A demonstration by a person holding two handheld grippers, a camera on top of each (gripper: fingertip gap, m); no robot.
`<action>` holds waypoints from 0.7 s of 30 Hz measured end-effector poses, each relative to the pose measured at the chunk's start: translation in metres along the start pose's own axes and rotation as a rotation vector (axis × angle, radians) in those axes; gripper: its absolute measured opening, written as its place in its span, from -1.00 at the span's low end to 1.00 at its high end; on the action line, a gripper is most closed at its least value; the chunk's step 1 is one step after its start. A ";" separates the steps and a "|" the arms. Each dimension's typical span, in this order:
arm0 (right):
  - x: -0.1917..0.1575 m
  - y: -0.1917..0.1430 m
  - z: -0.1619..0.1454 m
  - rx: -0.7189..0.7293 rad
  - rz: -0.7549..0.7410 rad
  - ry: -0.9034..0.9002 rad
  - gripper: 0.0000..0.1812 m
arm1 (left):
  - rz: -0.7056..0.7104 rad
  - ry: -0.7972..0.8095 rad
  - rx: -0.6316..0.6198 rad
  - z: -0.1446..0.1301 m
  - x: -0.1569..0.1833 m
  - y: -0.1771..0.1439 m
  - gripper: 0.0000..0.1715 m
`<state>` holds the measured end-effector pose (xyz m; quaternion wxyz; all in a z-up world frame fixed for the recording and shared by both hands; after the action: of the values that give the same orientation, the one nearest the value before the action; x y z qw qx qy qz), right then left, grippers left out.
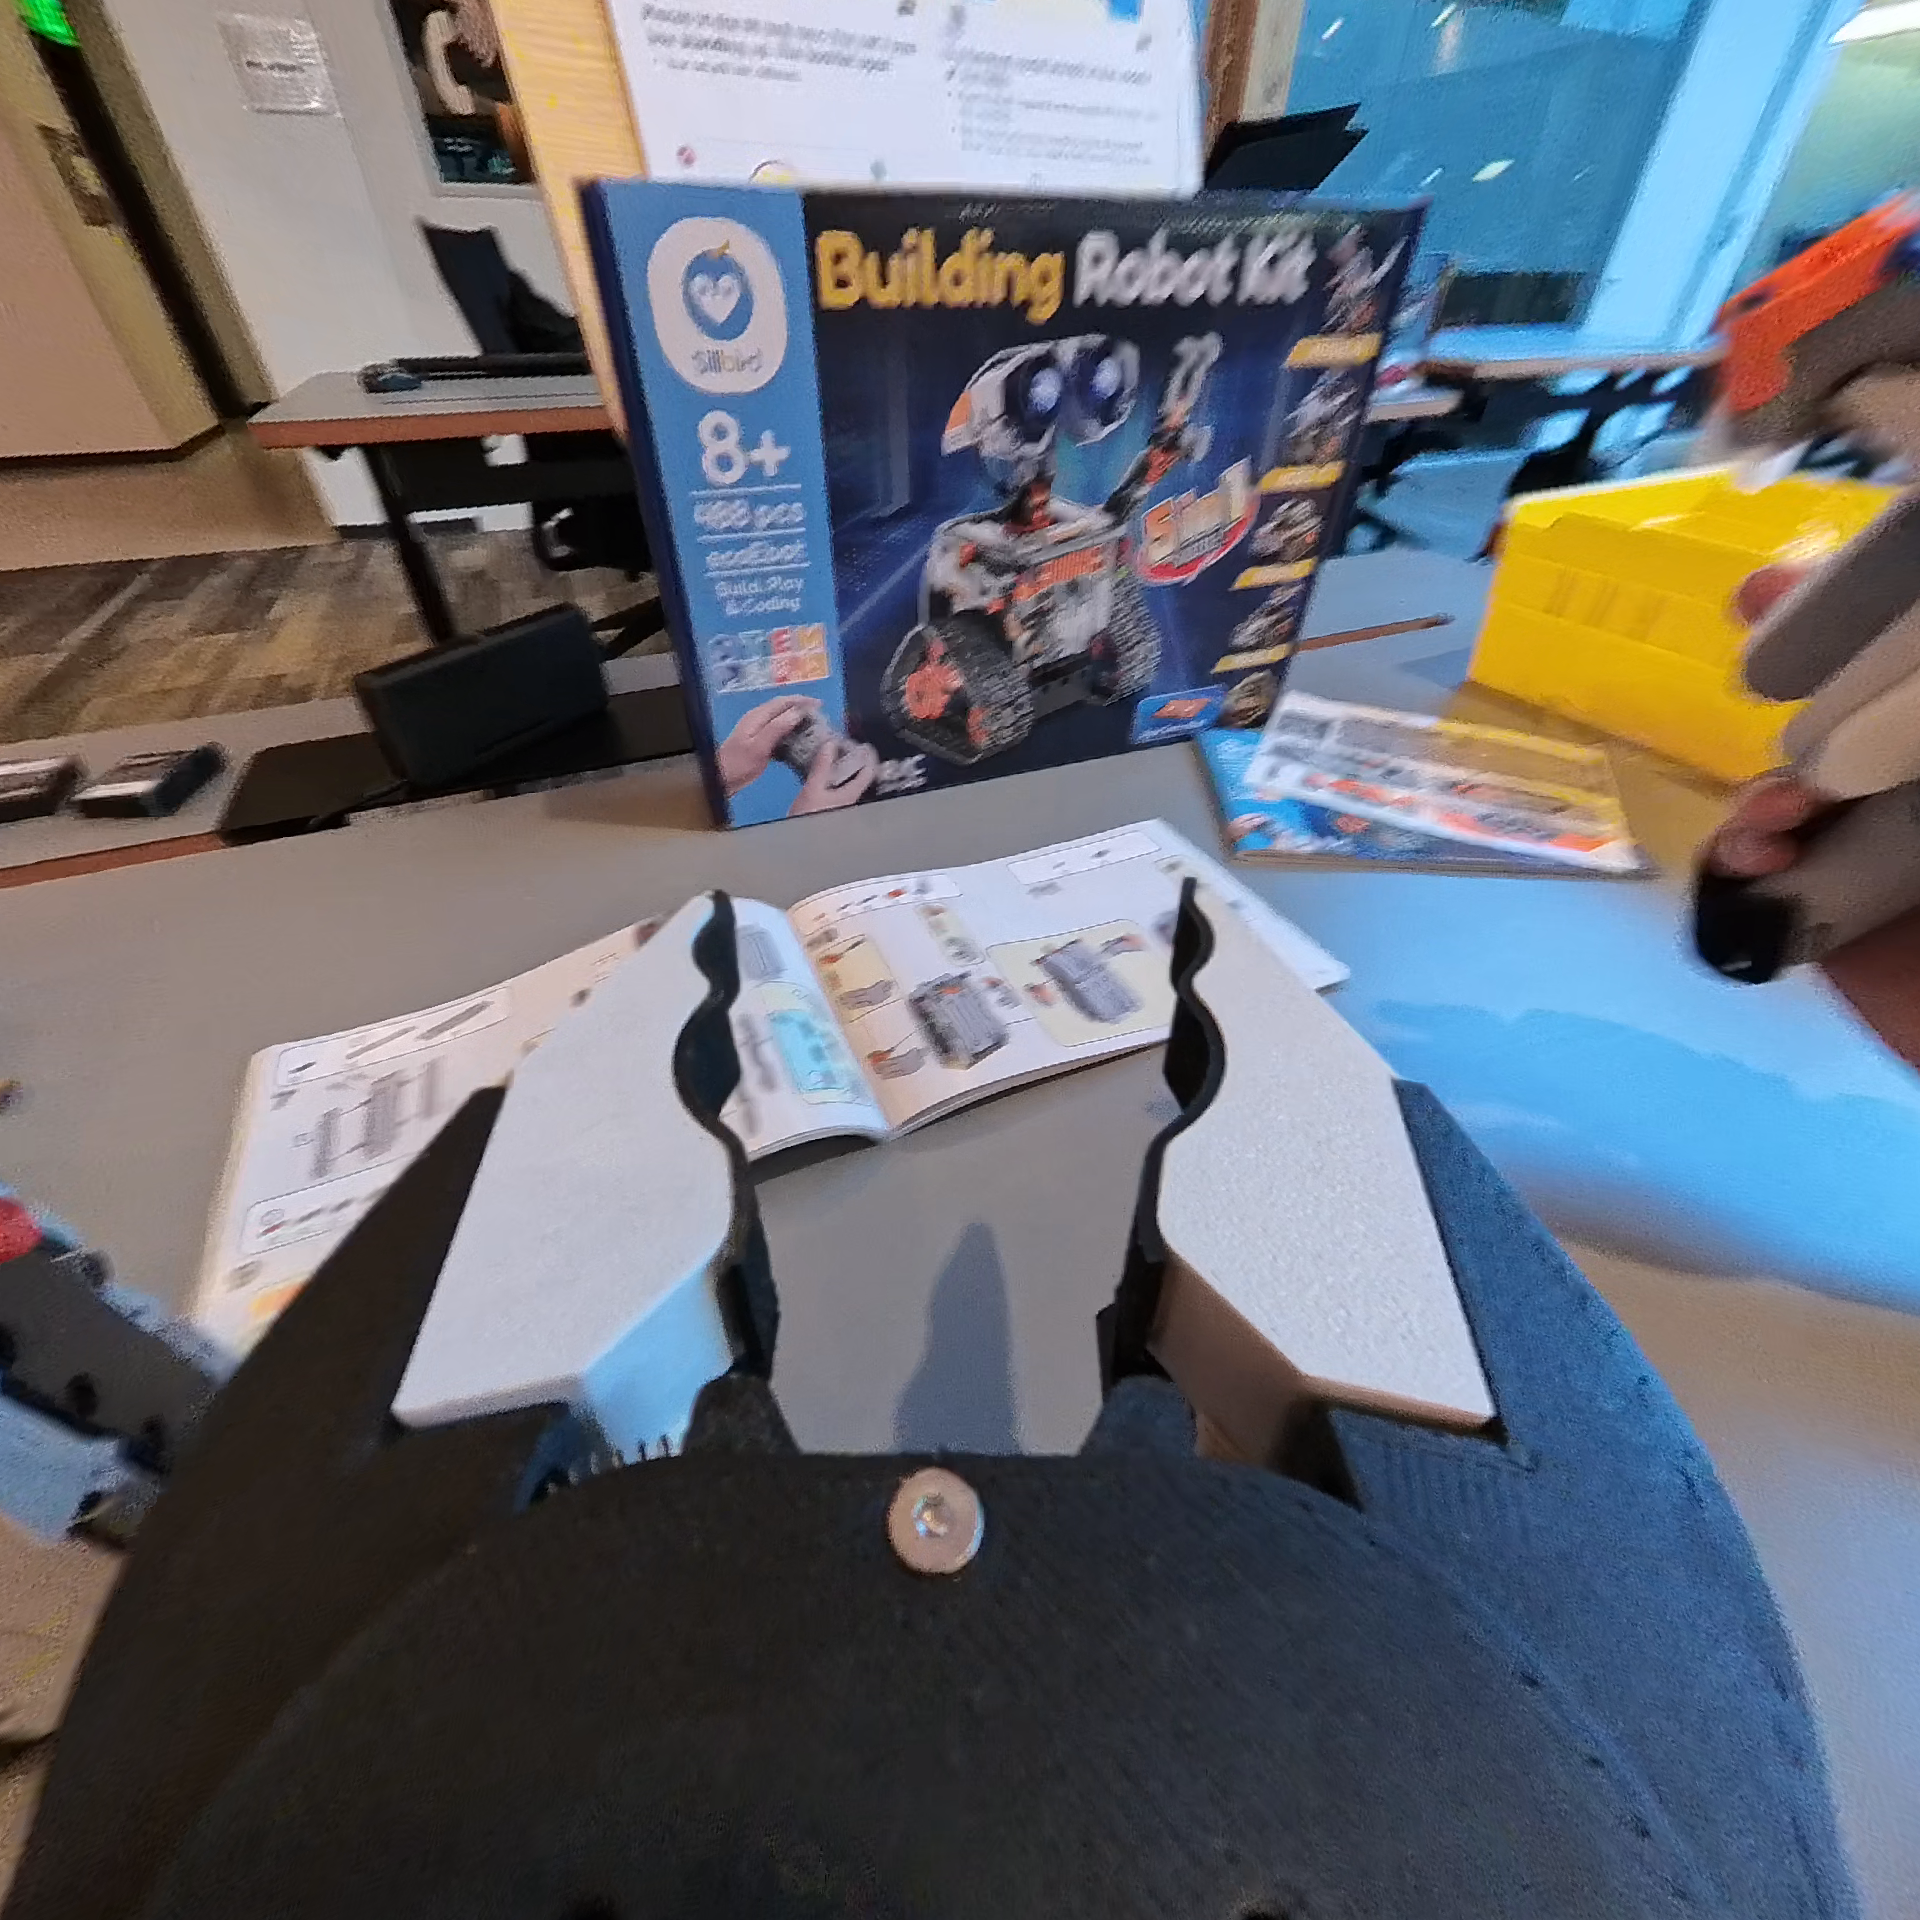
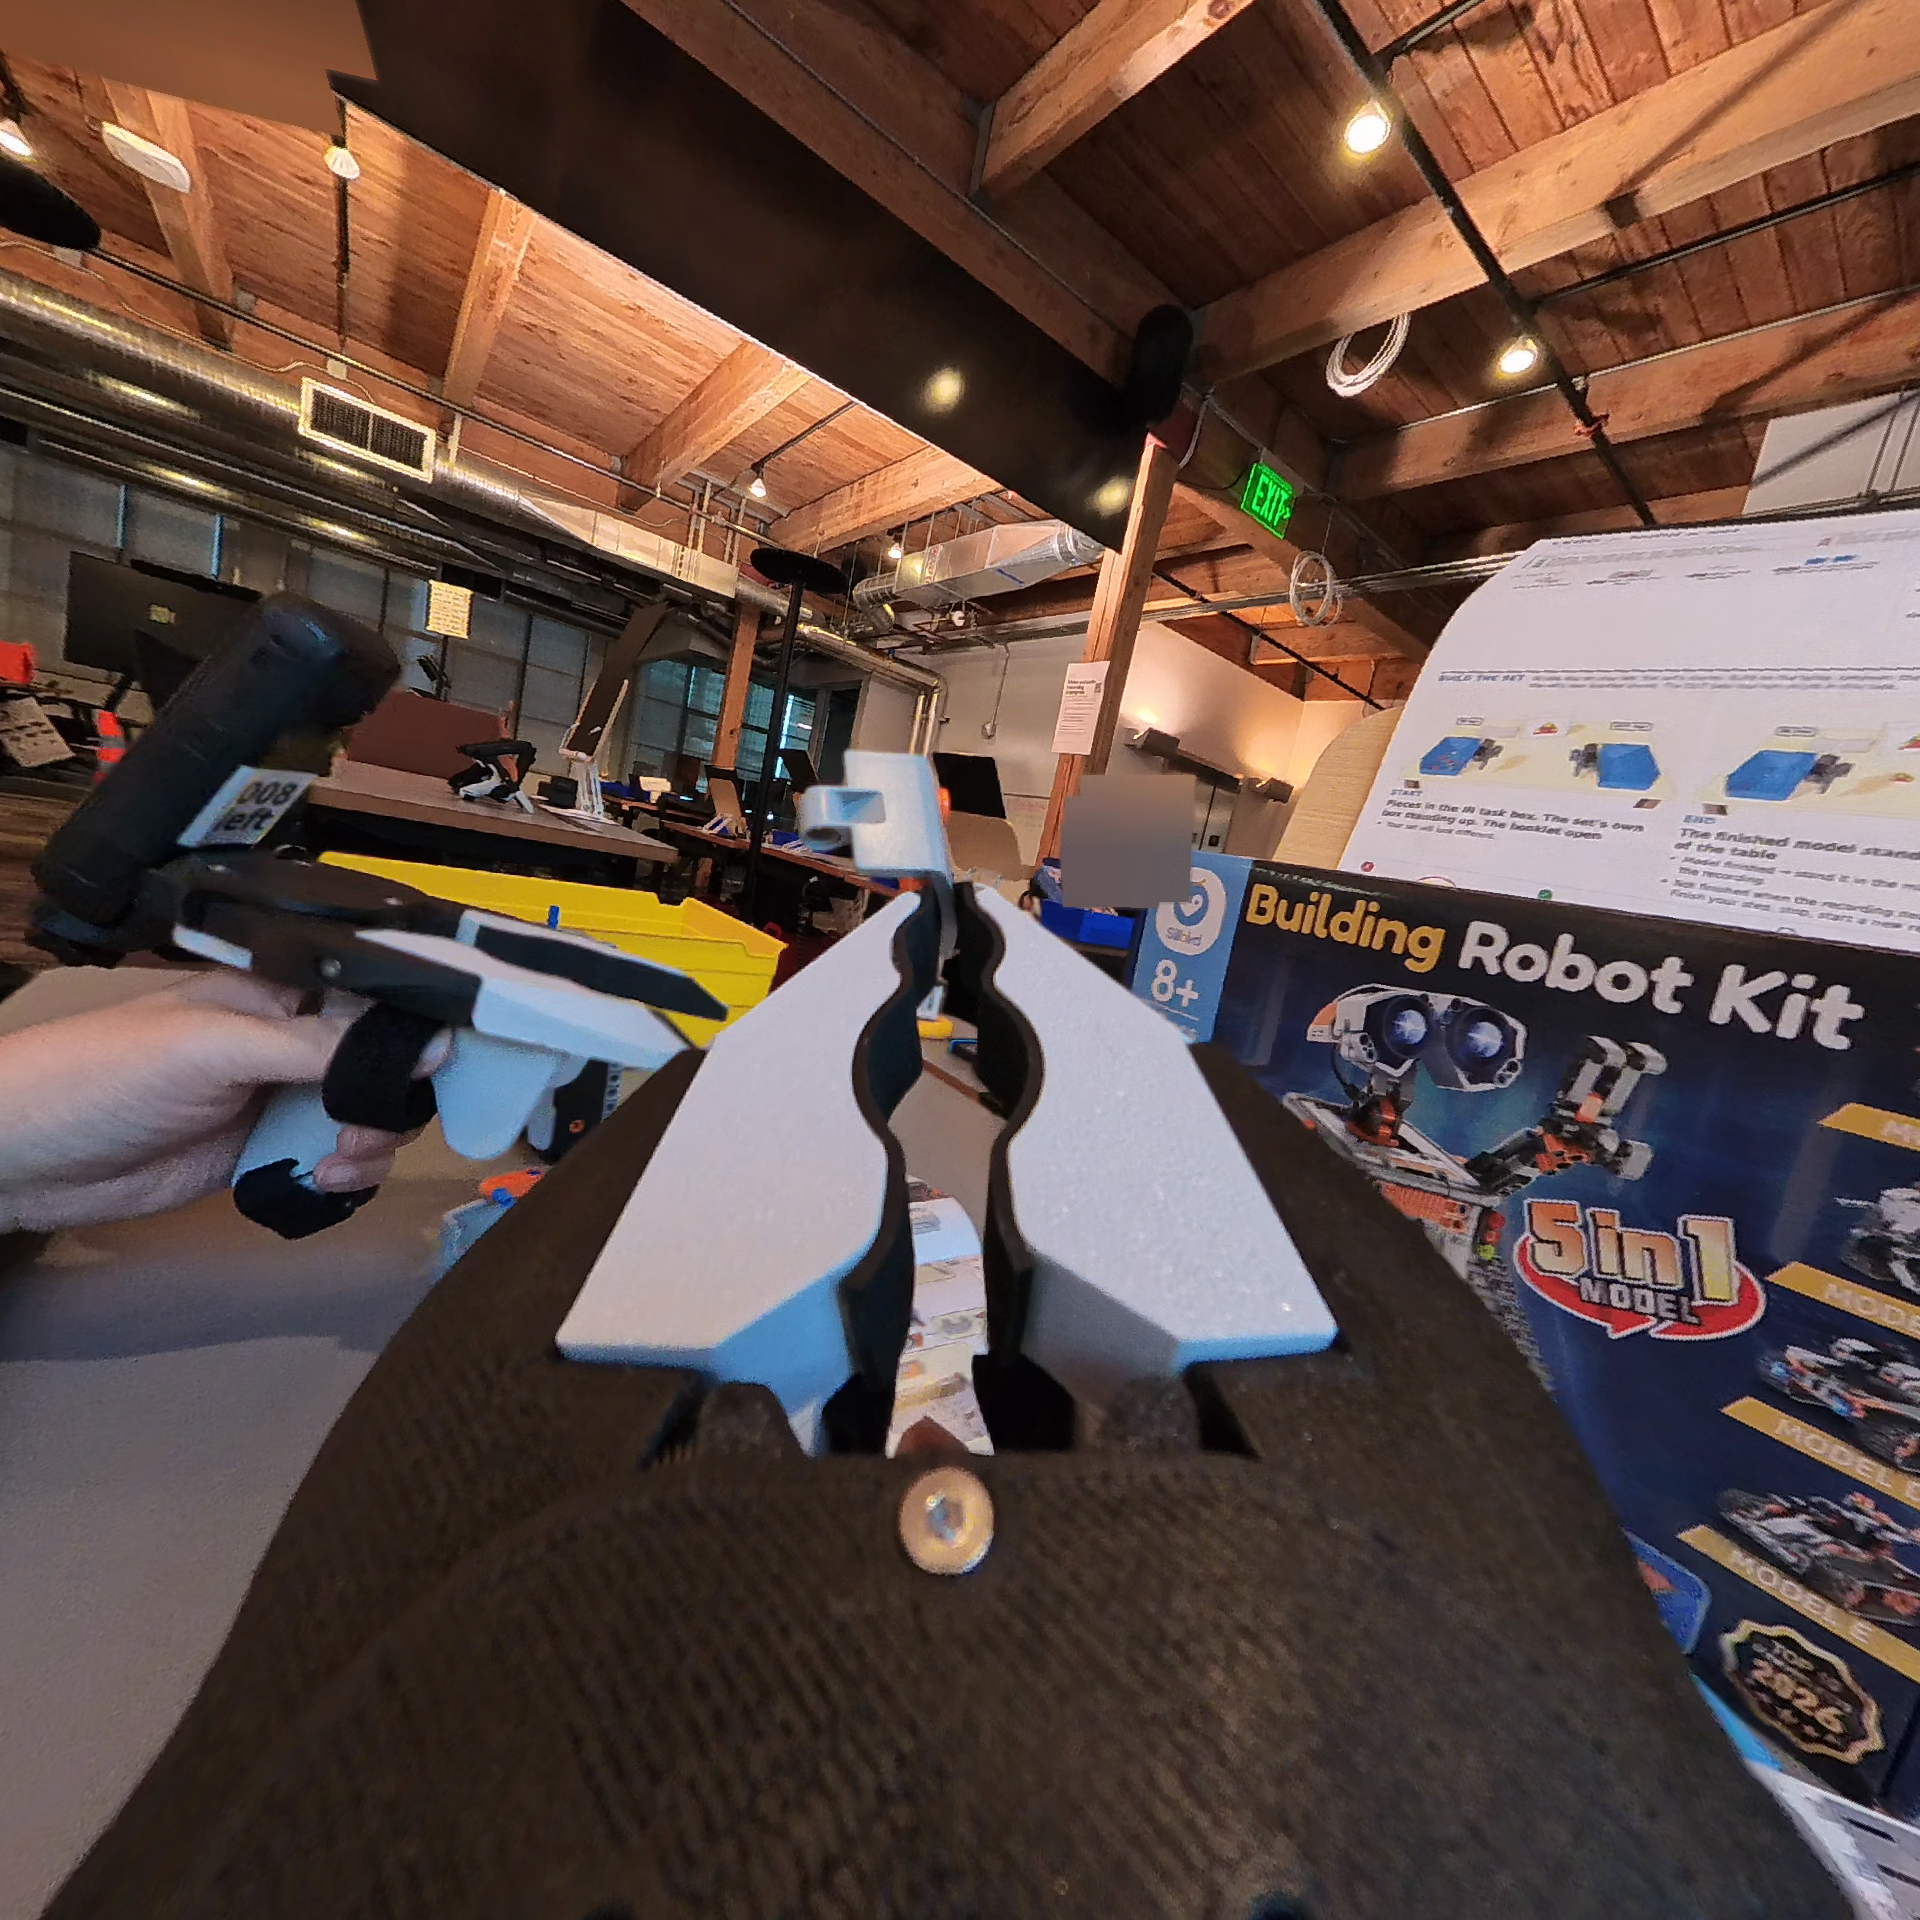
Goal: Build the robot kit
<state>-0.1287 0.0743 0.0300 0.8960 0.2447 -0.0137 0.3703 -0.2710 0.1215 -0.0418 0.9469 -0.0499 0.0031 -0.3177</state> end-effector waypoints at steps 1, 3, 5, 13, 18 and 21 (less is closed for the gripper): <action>-0.002 0.001 -0.001 -0.007 0.012 0.028 -0.98 | -0.080 -0.056 0.046 0.008 0.013 -0.005 -0.09; -0.013 0.005 0.002 -0.007 0.066 0.201 -0.98 | -0.295 -0.199 0.151 0.027 0.046 -0.025 -0.31; -0.031 0.009 0.011 0.035 0.150 0.468 -0.99 | -0.443 -0.306 0.235 0.043 0.069 -0.047 -0.39; -0.101 0.014 0.029 0.054 0.348 0.808 -0.98 | -0.554 -0.394 0.353 0.073 0.090 -0.096 -0.48; -0.126 0.013 0.029 0.018 0.391 0.847 -0.99 | -0.619 -0.409 0.319 0.064 0.105 -0.106 -0.64; -0.142 0.009 0.026 -0.012 0.402 0.856 -0.98 | -0.695 -0.478 0.317 0.060 0.112 -0.116 -0.71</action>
<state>-0.2334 -0.0249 0.0271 0.7331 0.0573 0.3076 0.6039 -0.2490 -0.0325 0.0318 0.7541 0.0259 -0.2814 -0.5928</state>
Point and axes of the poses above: each gripper's, where its closed fingertips meet, y out along the fingers, z out of its top, x = y × z across the jaws, the point moved 1 cm from there along -y, back along the fingers
